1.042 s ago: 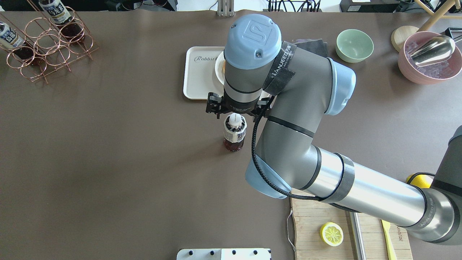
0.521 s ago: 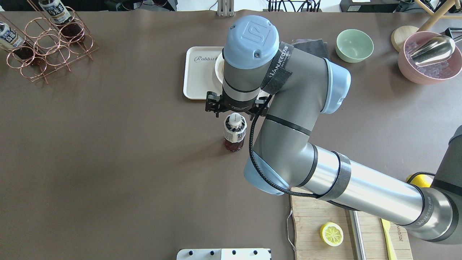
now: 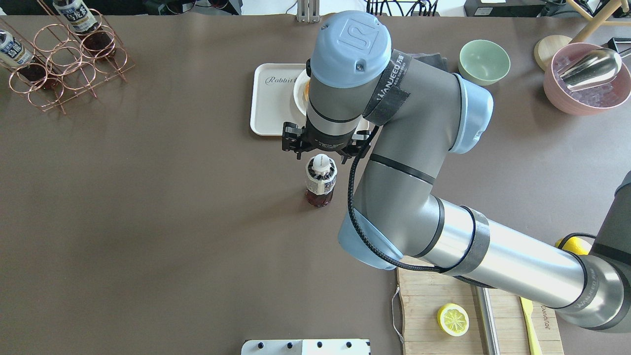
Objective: Place tea on tray
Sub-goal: 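Lower the right gripper around the bottle neck and close it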
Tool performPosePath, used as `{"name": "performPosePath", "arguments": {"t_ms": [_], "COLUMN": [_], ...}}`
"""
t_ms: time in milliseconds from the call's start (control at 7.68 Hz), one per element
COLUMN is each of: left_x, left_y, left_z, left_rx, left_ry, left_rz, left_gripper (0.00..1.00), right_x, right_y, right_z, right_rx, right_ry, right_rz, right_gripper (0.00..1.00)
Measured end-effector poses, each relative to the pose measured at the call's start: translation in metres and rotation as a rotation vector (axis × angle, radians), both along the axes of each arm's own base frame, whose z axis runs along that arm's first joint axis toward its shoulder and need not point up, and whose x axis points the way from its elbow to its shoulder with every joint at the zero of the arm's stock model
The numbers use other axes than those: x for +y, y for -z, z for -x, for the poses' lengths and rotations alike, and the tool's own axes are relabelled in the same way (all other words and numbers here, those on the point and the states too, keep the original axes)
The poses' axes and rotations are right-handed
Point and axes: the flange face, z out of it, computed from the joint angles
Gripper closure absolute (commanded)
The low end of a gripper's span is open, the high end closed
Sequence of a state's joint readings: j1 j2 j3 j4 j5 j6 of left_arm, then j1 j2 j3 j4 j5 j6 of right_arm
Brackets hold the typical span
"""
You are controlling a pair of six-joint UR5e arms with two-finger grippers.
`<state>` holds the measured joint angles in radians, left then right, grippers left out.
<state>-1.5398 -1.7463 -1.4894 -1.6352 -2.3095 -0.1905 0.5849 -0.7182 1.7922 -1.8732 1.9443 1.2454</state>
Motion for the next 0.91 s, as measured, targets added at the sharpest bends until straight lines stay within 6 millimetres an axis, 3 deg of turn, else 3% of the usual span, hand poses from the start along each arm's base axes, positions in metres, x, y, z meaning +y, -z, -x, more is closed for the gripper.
{"name": "performPosePath", "arguments": {"t_ms": [391,912], "left_x": [0.001,-0.001], "left_y": [-0.001,0.001], "left_z": [0.001,0.003], "left_rx": [-0.001,-0.020], "left_ry": [0.002,0.005], "left_rz": [0.001,-0.006], "left_gripper": [0.03,0.03], "right_x": [0.007,-0.003], "right_y": [0.000,-0.001], "right_z": [0.006,0.001], "right_rx": [0.004,0.009], "right_ry": [0.007,-0.004], "right_rz": [-0.002,-0.008], "right_gripper": [0.31,0.32]}}
